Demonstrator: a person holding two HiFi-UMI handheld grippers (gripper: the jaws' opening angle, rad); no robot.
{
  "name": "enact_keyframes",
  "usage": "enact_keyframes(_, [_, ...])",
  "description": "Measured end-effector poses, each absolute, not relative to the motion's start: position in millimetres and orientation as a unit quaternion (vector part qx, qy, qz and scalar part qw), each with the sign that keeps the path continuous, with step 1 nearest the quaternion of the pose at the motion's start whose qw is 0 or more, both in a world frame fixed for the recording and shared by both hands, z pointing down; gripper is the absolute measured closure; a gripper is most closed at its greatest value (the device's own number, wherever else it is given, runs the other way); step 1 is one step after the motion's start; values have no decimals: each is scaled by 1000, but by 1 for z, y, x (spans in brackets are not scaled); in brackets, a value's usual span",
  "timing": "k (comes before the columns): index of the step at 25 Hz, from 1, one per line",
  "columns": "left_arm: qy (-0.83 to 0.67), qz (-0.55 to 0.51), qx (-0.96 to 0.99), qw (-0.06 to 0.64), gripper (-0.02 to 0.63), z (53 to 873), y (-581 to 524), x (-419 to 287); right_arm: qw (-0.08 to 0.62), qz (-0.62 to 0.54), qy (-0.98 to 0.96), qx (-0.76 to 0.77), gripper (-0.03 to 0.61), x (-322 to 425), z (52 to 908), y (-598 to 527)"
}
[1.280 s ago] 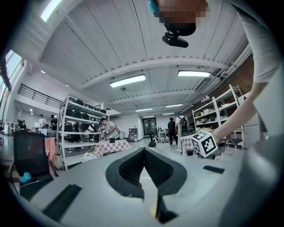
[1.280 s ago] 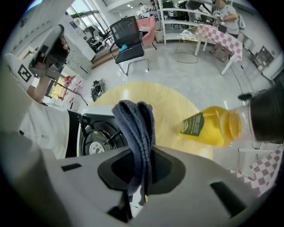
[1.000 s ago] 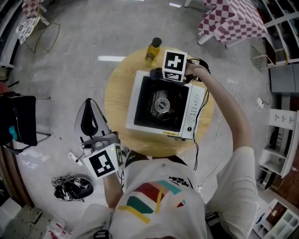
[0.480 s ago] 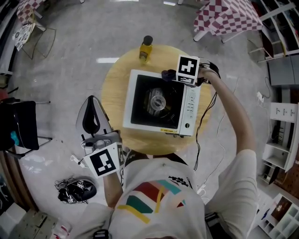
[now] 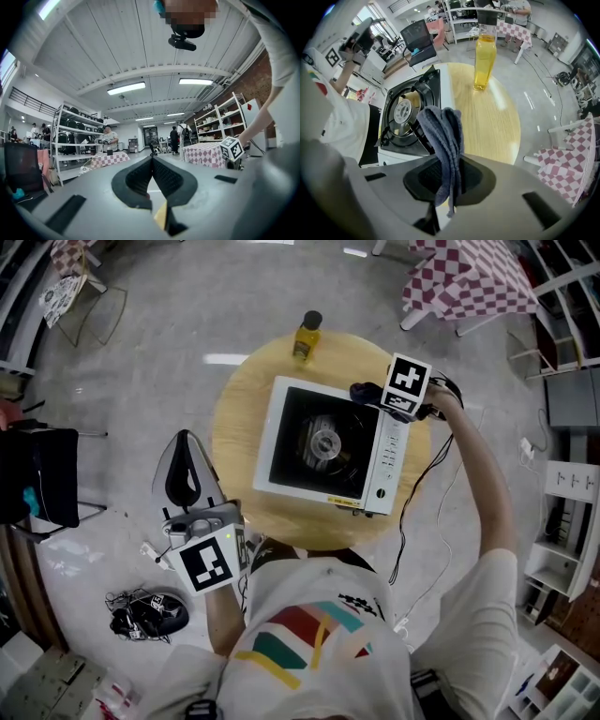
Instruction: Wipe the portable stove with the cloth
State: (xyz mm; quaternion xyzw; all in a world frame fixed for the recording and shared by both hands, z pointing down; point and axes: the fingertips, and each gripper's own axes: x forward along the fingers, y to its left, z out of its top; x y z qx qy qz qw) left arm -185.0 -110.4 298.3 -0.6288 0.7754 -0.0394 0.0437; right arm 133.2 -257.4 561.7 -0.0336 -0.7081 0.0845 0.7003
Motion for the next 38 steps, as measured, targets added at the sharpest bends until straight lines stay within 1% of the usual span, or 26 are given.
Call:
enact_keyframes(3, [777, -46, -626, 42, 609, 302, -105, -187, 710, 61, -700, -44, 546, 132, 560, -258])
enact_keyframes(5, [782, -43, -620, 45, 608, 299, -102, -190, 720, 19, -691, -61, 546, 126, 554, -259])
enact_keyframes(7, [786, -46, -615, 45, 609, 299, -97, -195, 716, -45, -691, -87, 546, 108, 542, -262])
enact_keyframes(9, [795, -43, -604, 44, 609, 298, -92, -201, 698, -134, -693, -122, 546, 79, 523, -265])
enact_keyframes(11, [807, -35, -588, 44, 609, 297, -84, -209, 662, -251, -686, -168, 546, 42, 507, -266])
enact_keyframes(13, [814, -44, -578, 38, 609, 304, -73, -217, 608, -354, -681, -202, 546, 3, 500, -263])
enact_keyframes(16, [824, -48, -563, 36, 609, 309, -60, -230, 540, -463, -663, -231, 546, -45, 500, -252])
enact_keyframes(18, [828, -67, -557, 22, 609, 321, -49, -239, 515, -515, -635, -259, 546, -67, 507, -245])
enact_keyframes(21, [838, -80, -540, 0, 609, 336, -32, -253, 502, -548, -596, -304, 546, -87, 525, -235])
enact_keyframes(29, [861, -68, -503, -30, 608, 361, -3, -279, 516, -555, -545, -359, 546, -98, 554, -225])
enact_keyframes(38, [863, -55, -501, -31, 609, 364, 3, -284, 518, -554, -526, -384, 546, -98, 561, -213])
